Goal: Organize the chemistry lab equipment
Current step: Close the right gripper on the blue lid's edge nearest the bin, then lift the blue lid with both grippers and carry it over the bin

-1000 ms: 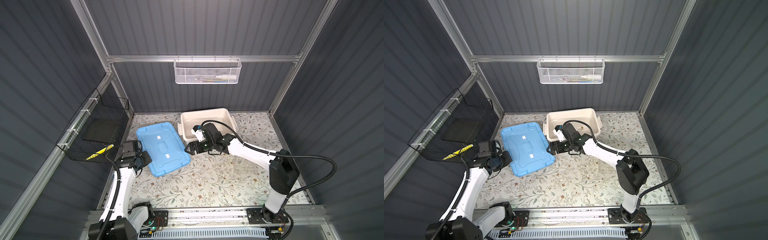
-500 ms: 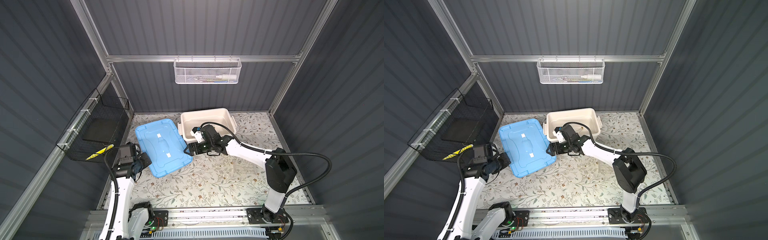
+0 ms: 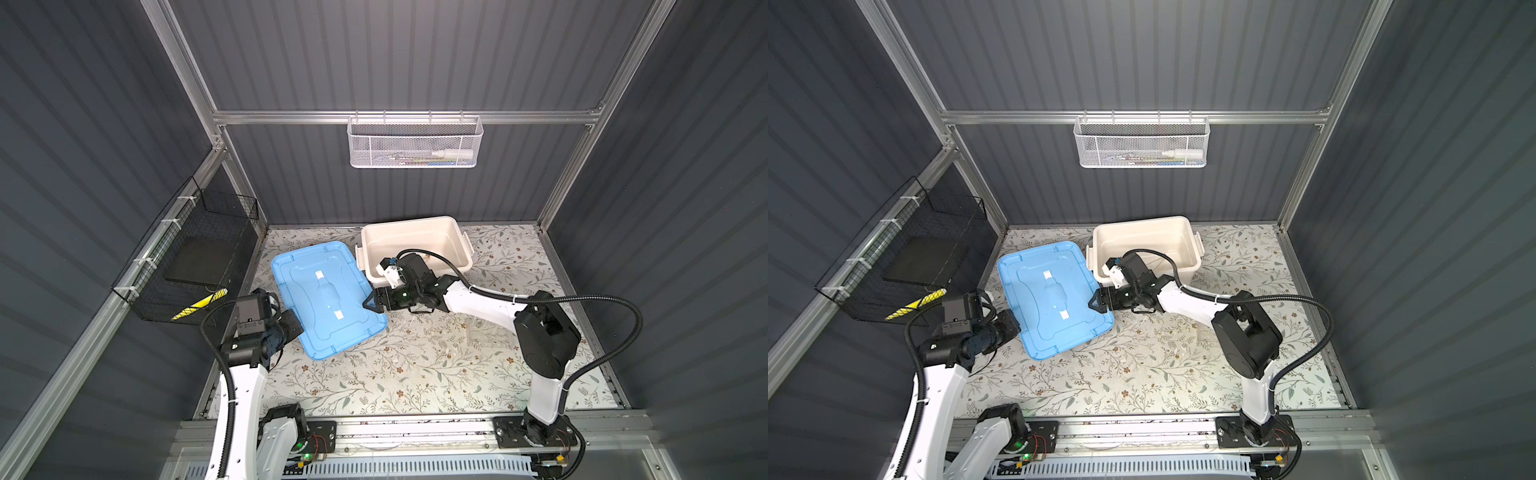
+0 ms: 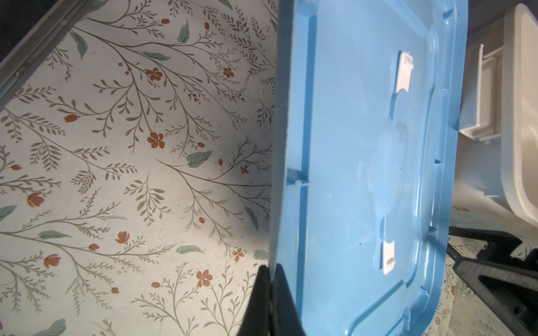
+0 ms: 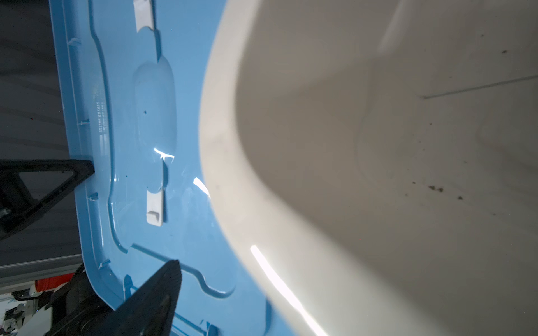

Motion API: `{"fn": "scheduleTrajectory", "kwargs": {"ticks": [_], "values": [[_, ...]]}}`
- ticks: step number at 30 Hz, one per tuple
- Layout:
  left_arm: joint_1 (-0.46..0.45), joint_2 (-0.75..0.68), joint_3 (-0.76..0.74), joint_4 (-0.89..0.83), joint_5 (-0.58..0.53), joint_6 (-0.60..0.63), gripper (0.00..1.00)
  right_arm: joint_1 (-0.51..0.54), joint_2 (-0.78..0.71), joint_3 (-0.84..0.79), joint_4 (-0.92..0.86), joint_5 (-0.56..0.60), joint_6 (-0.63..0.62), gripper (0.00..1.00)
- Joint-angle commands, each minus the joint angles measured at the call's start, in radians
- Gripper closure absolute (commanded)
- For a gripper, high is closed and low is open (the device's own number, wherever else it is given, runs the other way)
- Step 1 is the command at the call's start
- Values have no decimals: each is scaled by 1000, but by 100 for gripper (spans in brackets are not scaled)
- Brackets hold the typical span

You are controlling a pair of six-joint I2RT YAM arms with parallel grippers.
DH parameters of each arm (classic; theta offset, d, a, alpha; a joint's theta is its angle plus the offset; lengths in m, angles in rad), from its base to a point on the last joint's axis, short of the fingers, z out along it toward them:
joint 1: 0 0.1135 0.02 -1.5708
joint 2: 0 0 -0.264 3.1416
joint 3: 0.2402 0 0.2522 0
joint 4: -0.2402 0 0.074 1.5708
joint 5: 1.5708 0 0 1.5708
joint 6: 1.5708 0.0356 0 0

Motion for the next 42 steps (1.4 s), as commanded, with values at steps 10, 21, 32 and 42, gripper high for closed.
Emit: {"fn": "scheduleTrajectory", "kwargs": {"ticks": [10, 21, 32, 42], "values": [[2, -71, 20, -4, 42, -56, 100, 1, 0, -75, 133, -78, 79, 20], [2, -113, 47, -36, 54, -65, 100, 6, -13, -114, 218, -129, 143, 28], [3, -146, 78, -70, 53, -64, 100, 23, -92, -140, 257, -145, 179, 38], [2, -127, 129, -10, 113, -81, 100, 24, -143, -123, 231, -153, 152, 44]]}}
